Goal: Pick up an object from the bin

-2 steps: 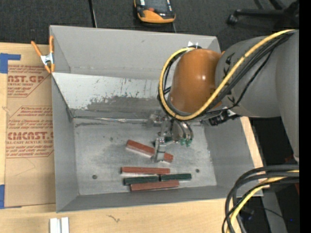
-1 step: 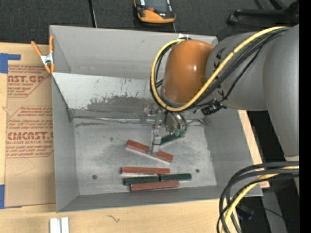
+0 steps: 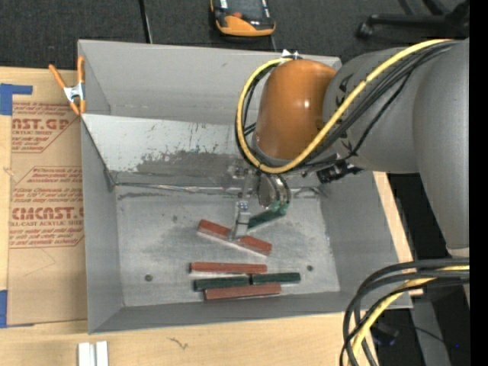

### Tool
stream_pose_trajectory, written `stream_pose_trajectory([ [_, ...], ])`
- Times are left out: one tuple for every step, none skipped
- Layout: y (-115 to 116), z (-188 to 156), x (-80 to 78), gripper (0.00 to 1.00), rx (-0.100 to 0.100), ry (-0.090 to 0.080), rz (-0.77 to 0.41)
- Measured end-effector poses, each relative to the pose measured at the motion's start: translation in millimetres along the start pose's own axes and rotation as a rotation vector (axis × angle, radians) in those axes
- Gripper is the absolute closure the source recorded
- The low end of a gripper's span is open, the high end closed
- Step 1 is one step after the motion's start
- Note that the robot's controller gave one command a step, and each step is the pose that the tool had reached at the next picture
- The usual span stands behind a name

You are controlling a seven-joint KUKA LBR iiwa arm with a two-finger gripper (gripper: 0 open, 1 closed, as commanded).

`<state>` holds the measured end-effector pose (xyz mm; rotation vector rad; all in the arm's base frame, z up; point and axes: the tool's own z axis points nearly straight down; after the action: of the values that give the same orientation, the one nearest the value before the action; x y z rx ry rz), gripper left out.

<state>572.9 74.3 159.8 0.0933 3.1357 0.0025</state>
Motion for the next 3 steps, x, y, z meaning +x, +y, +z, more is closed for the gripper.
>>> stream_pose_trajectory([
  [-1,75,-2.1,0.0,0.001,-0.002,-0.044],
  [-1,102,1.9,1.0,-0.001,0.001,0.045],
  [-1,100,2.6,1.0,-0.001,-0.001,0.059],
])
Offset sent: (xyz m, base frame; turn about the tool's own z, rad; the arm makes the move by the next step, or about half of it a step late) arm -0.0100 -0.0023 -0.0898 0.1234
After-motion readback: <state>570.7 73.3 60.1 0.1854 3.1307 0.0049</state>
